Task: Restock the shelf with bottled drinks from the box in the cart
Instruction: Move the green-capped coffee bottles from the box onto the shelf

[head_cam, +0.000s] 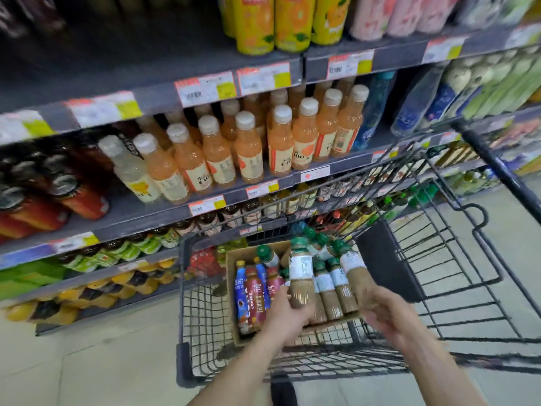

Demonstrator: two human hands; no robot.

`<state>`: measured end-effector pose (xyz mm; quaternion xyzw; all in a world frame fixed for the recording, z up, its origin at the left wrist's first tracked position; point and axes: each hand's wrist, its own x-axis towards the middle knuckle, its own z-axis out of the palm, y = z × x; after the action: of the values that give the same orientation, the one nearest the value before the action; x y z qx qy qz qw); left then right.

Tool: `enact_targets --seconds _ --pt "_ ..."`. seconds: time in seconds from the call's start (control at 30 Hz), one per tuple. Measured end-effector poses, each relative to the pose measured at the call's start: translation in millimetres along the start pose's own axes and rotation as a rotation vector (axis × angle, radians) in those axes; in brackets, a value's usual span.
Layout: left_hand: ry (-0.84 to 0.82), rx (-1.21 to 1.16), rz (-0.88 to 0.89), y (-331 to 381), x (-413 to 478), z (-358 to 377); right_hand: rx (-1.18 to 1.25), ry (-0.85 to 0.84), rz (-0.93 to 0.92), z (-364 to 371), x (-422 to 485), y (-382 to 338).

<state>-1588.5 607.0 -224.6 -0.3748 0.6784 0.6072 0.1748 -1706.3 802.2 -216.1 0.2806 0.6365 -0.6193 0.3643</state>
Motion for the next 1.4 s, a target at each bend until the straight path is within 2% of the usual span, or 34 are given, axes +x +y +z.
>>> enact_targets --seconds 0.17,0.3,0.5,0.8,1.07,1.23,1.4 --pt "0.069 -0.061 0.094 12.4 -53.0 -49.2 0.178 -0.3 -0.029 44.3 -80.6 6.4" --pt "0.139 -0.106 0.204 22.0 -86.7 -94.9 0.121 -0.501 -0.052 89.0 -120.7 10.0" --pt "0.252 -0.109 0.355 37.7 -132.7 -169.1 0.003 -0.639 -0.202 164.9 -166.0 0.7" --pt "0.384 -0.131 0.575 78.7 -189.3 -273.5 -0.158 -0.561 -0.522 259.6 -222.2 -40.5" --pt "0.555 -0.078 0.706 145.8 -180.7 -324.0 -0.404 -0.497 -0.756 315.0 -228.9 -107.6" --pt "0.717 0.025 0.72 209.3 -151.0 -352.8 -0.513 -0.436 -0.882 350.3 -209.5 -176.3" --pt "0.882 0.213 0.659 260.5 -119.3 -376.8 -0.629 -0.328 -1.013 385.7 -186.4 -238.9"
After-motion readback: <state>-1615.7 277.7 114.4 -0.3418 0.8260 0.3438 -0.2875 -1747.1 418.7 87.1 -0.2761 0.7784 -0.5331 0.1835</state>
